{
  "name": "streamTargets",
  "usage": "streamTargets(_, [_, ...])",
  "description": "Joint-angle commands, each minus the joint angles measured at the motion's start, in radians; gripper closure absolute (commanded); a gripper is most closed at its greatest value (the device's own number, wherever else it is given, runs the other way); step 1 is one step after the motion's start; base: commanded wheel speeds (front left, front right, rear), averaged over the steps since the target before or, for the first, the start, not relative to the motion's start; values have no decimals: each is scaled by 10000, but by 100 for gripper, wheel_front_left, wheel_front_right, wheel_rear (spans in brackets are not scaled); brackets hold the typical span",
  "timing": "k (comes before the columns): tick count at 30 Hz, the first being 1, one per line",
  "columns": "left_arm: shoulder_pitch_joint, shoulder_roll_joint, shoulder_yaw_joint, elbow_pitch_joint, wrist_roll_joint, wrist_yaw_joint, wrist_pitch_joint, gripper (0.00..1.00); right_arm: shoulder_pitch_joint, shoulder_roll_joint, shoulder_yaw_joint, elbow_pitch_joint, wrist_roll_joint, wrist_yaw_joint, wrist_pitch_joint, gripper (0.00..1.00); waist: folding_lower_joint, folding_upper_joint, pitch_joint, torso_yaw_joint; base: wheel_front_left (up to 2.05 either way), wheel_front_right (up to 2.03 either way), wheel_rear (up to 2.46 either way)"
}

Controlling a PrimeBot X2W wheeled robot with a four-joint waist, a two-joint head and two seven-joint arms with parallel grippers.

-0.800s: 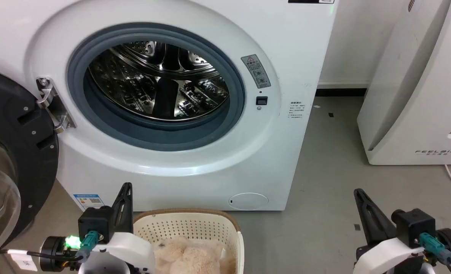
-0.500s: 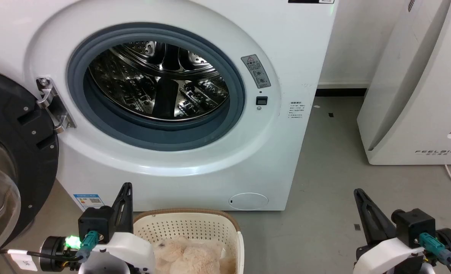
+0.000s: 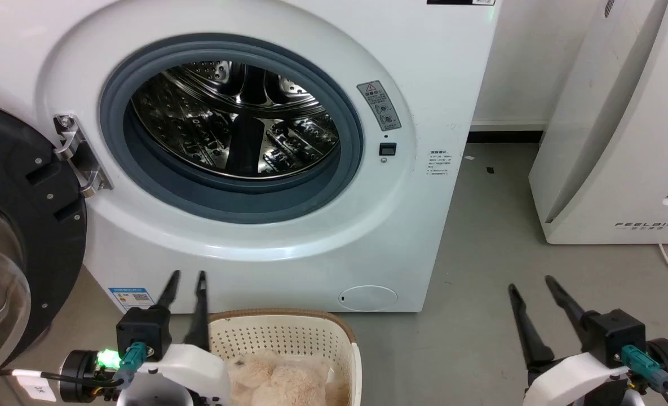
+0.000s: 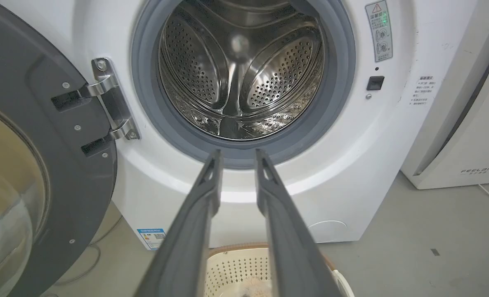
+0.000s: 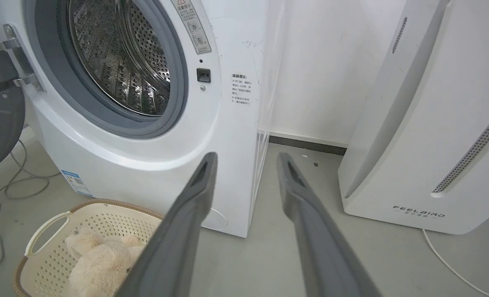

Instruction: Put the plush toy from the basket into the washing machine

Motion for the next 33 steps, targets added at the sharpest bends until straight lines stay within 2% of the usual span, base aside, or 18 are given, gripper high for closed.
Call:
streamTargets(1, [-7, 0, -20, 24, -19, 28, -51, 0, 0, 0, -37, -4, 55, 0, -51, 0, 0, 0, 5, 0, 0, 0, 0])
streamTargets(18, [-128, 0, -249, 190, -147, 285, -406, 0, -3, -1, -173, -263, 858, -1, -406, 0, 0, 0, 129, -1, 0, 0, 0])
streamTargets(33, [-664, 20, -500, 1098, -88, 239, -720, 0, -198, -1, -190, -419, 1368, -3, -720, 0, 0, 0, 631, -89, 0, 0, 0])
